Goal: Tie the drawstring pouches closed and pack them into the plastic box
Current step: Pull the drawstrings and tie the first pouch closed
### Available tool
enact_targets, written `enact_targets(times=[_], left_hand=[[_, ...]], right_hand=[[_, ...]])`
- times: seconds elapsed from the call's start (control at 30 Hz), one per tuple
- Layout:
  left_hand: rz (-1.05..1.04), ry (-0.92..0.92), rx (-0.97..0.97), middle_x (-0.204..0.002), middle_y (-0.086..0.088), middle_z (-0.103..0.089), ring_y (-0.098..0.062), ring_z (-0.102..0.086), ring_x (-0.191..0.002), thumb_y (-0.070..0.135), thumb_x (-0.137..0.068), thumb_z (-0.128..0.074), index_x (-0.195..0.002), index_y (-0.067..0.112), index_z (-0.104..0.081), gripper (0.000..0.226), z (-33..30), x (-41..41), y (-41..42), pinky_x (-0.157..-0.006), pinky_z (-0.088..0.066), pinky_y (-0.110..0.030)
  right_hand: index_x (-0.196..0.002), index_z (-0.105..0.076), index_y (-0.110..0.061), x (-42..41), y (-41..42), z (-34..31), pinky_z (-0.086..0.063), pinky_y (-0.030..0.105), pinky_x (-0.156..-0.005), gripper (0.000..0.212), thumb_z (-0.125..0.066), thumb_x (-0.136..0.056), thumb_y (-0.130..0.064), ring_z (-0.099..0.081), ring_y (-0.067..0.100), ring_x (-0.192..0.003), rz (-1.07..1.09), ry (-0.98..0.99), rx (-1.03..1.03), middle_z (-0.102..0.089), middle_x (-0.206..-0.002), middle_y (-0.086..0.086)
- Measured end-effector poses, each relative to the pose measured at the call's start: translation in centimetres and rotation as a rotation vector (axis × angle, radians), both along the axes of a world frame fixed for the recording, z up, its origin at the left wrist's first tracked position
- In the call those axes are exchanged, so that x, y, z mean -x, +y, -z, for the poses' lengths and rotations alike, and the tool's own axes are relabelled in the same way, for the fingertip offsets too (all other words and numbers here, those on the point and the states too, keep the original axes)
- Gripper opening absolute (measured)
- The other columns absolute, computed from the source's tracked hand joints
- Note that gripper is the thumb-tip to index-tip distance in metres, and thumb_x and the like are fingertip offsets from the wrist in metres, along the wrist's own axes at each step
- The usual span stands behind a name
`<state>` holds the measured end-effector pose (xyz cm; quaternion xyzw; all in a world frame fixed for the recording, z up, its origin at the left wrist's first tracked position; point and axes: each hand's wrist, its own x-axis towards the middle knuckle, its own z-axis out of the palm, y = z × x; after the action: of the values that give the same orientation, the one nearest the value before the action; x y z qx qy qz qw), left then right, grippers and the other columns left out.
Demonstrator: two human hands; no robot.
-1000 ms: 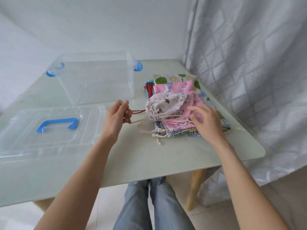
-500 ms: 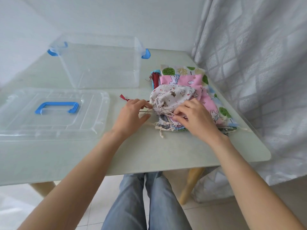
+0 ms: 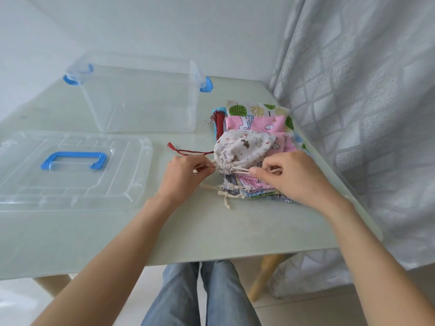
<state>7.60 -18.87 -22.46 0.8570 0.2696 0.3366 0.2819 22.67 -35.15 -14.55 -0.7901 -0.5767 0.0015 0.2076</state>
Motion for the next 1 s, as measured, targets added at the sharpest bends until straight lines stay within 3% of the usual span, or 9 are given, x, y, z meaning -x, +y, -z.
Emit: enact_targets(times=[0.1,0.17,0.3,0.4,0.53,0.7,0.77,0.9,1.0], left_hand=[[0.007,-0.028,0.024,-0.065,0.017,-0.059,0.013,-0.053,-0.063,0.021,-0.081,-0.071,-0.079,0.02,-0.072,0.003,0.0,-0.4,0.0,-0.059,-0.035,-0.007],[0.012,-0.047,0.048,-0.067,0.014,-0.061,0.007,-0.055,-0.064,0.023,-0.081,-0.071,-0.08,0.02,-0.072,0.003,-0.2,-0.6,-0.2,-0.059,-0.038,-0.009],[-0.019,-0.11,0.273,-0.081,0.007,-0.068,-0.001,-0.062,-0.076,0.02,-0.084,-0.067,-0.096,0.018,-0.071,0.012,-0.9,0.4,0.1,-0.07,-0.045,-0.012],[-0.049,-0.277,0.401,-0.088,0.012,-0.069,0.003,-0.063,-0.082,0.012,-0.09,-0.057,-0.102,0.021,-0.069,0.019,-2.0,1.9,0.8,-0.079,-0.048,-0.015],[0.004,-0.308,0.21,-0.096,0.016,-0.07,0.007,-0.063,-0.092,0.008,-0.091,-0.056,-0.101,0.032,-0.068,0.028,-5.8,2.9,1.9,-0.076,-0.046,-0.013],[0.183,-0.276,0.249,-0.1,0.006,-0.071,-0.001,-0.067,-0.081,0.007,-0.085,-0.066,-0.105,0.023,-0.067,0.026,-9.1,1.3,2.9,-0.081,-0.051,-0.015],[0.161,-0.261,0.22,-0.101,0.009,-0.07,-0.004,-0.068,-0.074,0.01,-0.081,-0.07,-0.103,0.024,-0.068,0.026,-9.0,0.1,3.6,-0.081,-0.054,-0.021],[0.062,-0.285,0.203,-0.098,0.005,-0.067,-0.004,-0.069,-0.071,0.014,-0.077,-0.075,-0.103,0.021,-0.068,0.027,-8.2,-1.5,4.6,-0.078,-0.054,-0.022],[0.031,-0.28,0.22,-0.103,0.002,-0.066,-0.005,-0.07,-0.073,0.02,-0.08,-0.072,-0.112,0.026,-0.062,0.033,-7.6,-2.1,4.9,-0.079,-0.053,-0.022]], right_hand=[[-0.058,-0.06,-0.019,1.0,0.9,-1.6,-0.047,0.021,-0.072,0.032,-0.061,-0.079,-0.044,-0.057,0.004,-0.075,-0.217,0.609,-0.045,-0.062,-0.087,-0.007],[-0.06,-0.062,-0.018,1.5,2.3,-1.3,-0.049,0.017,-0.074,0.031,-0.058,-0.085,-0.036,-0.059,0.008,-0.094,-0.31,0.895,-0.091,-0.066,-0.109,-0.006],[-0.084,-0.07,-0.011,1.4,5.8,-0.2,-0.05,0.028,-0.077,0.042,-0.042,-0.089,-0.042,-0.064,0.017,-0.083,-0.329,1.297,-0.283,-0.071,-0.09,0.006],[-0.1,-0.066,-0.001,1.0,8.0,0.8,-0.05,0.026,-0.062,0.035,-0.045,-0.09,-0.028,-0.062,0.017,-0.071,-0.18,1.18,-0.178,-0.068,-0.084,0.007],[-0.109,-0.061,-0.011,1.2,9.4,2.5,-0.037,0.013,-0.044,0.024,-0.042,-0.095,-0.003,-0.053,0.005,-0.051,-0.085,0.805,-0.031,-0.065,-0.079,-0.003],[-0.104,-0.065,-0.016,1.5,10.6,2.3,-0.034,0.011,-0.037,0.016,-0.052,-0.096,-0.012,-0.048,0.008,-0.041,-0.096,0.745,-0.124,-0.067,-0.08,-0.002],[-0.091,-0.065,-0.021,1.8,11.1,1.7,-0.034,0.013,-0.037,0.016,-0.051,-0.096,-0.017,-0.048,0.004,-0.041,-0.151,0.763,-0.143,-0.069,-0.081,-0.005],[-0.101,-0.068,-0.012,1.9,11.2,1.1,-0.029,0.015,-0.039,0.023,-0.048,-0.097,-0.021,-0.045,0.002,-0.043,-0.234,0.958,-0.144,-0.065,-0.063,-0.015],[-0.099,-0.068,-0.011,1.4,11.3,1.8,-0.031,0.014,-0.038,0.017,-0.054,-0.094,-0.019,-0.041,0.002,-0.04,-0.24,0.922,-0.197,-0.055,-0.05,-0.011]])
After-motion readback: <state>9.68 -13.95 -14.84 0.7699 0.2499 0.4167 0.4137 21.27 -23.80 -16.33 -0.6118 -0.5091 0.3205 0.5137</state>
